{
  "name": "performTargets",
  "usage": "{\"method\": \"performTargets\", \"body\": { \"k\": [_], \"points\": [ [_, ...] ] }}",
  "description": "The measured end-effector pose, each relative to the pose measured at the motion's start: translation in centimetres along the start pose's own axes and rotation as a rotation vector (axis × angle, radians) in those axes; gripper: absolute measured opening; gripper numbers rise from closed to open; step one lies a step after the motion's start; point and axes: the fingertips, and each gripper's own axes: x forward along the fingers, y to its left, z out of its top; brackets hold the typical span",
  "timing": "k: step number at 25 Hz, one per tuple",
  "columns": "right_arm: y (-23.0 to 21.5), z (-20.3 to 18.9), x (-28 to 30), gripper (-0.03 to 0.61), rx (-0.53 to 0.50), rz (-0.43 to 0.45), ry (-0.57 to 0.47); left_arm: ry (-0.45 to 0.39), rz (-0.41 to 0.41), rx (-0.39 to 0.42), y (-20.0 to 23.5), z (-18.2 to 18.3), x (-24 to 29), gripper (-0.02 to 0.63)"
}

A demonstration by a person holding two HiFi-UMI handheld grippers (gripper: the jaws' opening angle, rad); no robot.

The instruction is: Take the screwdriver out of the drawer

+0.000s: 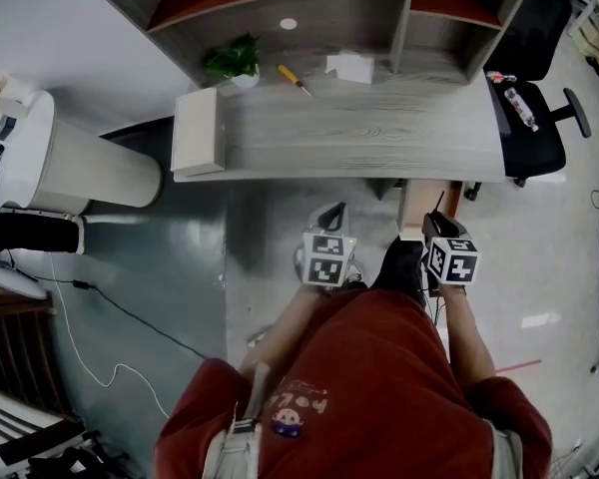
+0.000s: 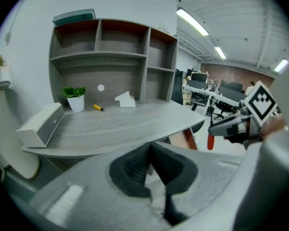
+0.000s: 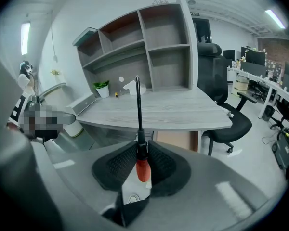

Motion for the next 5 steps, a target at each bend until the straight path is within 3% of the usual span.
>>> {"method": "performTargets", "body": {
  "k": [5],
  "points": [
    [-0.14,0.73,0.21,0.072,-0.006,-0.001,0.001,-0.009,0.005,-0.009,0.48,0.71,0.08,-0.002]
  ]
}}
